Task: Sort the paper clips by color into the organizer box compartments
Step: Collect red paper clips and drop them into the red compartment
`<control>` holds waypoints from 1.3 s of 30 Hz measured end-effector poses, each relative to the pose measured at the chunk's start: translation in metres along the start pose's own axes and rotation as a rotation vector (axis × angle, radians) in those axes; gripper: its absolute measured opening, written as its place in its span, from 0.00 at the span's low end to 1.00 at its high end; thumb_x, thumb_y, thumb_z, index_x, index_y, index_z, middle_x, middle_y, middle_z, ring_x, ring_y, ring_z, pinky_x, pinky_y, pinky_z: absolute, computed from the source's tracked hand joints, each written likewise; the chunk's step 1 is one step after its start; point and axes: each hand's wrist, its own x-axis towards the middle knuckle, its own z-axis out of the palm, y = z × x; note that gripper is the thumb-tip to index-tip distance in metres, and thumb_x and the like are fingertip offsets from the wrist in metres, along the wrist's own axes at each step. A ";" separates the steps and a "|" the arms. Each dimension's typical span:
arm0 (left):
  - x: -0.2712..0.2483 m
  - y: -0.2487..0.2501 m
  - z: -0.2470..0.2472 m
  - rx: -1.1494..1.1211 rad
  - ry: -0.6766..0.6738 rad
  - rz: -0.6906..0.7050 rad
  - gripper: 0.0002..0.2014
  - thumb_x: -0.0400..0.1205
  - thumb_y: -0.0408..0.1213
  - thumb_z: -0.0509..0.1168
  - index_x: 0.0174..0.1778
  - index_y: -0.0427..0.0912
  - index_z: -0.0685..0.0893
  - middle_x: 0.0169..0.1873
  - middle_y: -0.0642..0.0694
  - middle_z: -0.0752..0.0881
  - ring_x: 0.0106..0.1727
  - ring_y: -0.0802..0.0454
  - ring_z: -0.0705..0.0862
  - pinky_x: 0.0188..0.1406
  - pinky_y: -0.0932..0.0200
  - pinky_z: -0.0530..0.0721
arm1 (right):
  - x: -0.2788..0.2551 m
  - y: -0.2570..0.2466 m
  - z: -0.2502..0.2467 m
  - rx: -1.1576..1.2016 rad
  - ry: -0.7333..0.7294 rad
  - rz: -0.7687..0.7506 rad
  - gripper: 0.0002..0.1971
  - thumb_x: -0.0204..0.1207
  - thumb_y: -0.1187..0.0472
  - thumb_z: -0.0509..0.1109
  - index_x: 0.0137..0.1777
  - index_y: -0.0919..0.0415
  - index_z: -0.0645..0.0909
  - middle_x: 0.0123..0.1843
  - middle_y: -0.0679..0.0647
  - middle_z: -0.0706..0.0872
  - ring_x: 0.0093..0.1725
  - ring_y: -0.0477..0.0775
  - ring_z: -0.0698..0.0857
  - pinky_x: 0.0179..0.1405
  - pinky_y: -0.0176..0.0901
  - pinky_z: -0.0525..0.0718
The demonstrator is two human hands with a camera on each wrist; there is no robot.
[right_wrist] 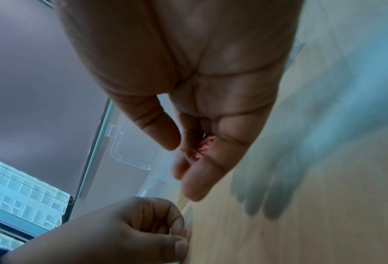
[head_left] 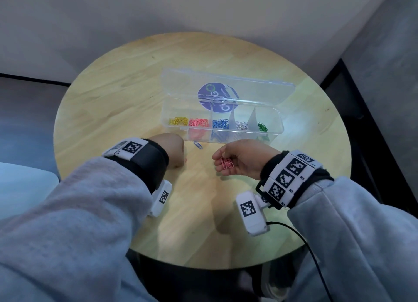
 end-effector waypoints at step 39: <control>-0.016 -0.036 -0.023 -1.463 0.009 -0.069 0.12 0.81 0.22 0.54 0.36 0.34 0.79 0.31 0.42 0.78 0.15 0.61 0.78 0.16 0.74 0.77 | 0.032 -0.024 0.047 -1.729 0.150 -0.240 0.15 0.73 0.61 0.68 0.61 0.57 0.80 0.62 0.53 0.78 0.59 0.57 0.82 0.52 0.46 0.81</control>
